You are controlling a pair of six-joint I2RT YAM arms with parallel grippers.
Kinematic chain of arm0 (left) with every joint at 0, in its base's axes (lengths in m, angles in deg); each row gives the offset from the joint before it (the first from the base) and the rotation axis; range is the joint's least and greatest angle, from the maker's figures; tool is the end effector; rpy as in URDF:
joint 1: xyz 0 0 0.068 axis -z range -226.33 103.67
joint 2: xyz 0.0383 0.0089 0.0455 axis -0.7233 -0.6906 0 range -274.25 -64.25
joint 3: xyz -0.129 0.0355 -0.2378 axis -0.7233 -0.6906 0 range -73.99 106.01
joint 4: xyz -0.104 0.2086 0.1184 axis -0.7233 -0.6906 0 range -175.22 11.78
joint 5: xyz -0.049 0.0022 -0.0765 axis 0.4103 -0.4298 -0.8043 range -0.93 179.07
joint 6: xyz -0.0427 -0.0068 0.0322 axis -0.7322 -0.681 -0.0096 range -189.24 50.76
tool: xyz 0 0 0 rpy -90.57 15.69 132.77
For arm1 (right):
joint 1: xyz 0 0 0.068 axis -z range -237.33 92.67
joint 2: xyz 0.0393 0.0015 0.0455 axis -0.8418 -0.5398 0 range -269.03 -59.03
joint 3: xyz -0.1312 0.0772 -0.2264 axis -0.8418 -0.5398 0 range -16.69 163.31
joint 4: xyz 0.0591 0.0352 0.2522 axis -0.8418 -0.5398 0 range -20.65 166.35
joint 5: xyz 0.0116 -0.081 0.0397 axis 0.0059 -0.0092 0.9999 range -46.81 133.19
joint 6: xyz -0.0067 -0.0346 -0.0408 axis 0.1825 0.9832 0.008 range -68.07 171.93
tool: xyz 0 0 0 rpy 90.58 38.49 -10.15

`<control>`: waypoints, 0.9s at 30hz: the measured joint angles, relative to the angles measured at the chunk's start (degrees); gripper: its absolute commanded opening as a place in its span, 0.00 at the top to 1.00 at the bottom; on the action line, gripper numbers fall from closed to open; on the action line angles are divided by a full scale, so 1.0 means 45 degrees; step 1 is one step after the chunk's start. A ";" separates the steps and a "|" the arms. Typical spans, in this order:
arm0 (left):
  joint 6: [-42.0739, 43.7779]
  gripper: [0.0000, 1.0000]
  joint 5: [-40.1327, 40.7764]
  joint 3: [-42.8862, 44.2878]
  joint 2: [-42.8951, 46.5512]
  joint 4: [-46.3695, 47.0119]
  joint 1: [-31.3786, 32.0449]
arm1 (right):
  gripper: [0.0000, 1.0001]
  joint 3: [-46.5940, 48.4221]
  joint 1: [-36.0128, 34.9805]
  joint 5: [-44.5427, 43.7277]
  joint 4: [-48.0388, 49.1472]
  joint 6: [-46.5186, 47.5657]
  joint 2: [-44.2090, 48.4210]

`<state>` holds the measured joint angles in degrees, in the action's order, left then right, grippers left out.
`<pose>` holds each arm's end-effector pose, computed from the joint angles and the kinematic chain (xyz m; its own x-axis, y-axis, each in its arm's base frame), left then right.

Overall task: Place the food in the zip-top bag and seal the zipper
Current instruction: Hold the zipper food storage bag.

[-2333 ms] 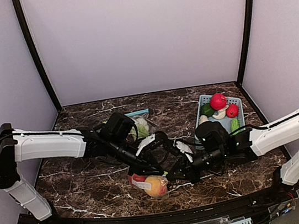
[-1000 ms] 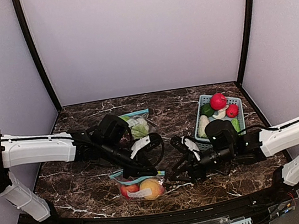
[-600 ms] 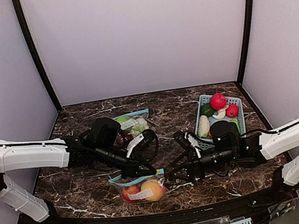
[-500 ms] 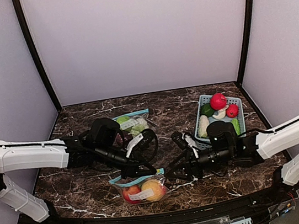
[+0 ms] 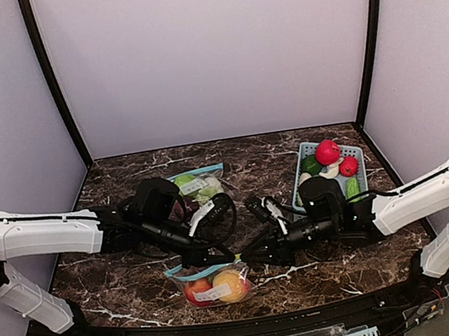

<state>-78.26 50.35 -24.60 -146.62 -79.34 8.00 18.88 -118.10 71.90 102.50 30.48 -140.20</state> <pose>0.1612 -0.2627 0.2351 -0.4697 0.4445 -0.7628 0.8730 0.1052 -0.4762 0.1281 0.2638 0.2063 -0.5122 -0.2584 -0.8191 -0.8587 0.1368 0.4938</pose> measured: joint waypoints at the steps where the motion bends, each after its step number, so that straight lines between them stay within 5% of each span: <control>1: -0.0015 0.99 0.0000 -0.0010 0.0005 0.0019 0.0000 | 0.94 0.0024 0.0005 0.0039 0.0024 -0.0053 -0.0078; 7: -0.0053 0.98 -0.0024 -0.0073 0.0005 0.0049 0.0000 | 1.00 0.0044 0.0010 0.0194 0.0092 -0.0034 -0.0301; 12: -0.0015 0.58 -0.0277 -0.0083 0.0005 0.0058 0.0000 | 1.00 0.0044 0.0019 0.0355 0.0102 -0.0015 -0.0301; 16: 0.0189 0.46 -0.0486 0.0049 0.0000 -0.0053 -0.0015 | 1.00 0.0044 0.0024 0.0515 0.0083 0.0029 -0.0301; 27: 0.0889 0.65 -0.1122 0.1117 -0.1069 -0.0345 -0.0019 | 1.00 0.0044 0.0034 0.0767 0.0005 0.0053 -0.0296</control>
<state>-74.26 45.30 -19.58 -151.42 -80.90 7.91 19.08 -117.95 75.35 102.52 30.72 -141.53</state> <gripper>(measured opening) 0.370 0.005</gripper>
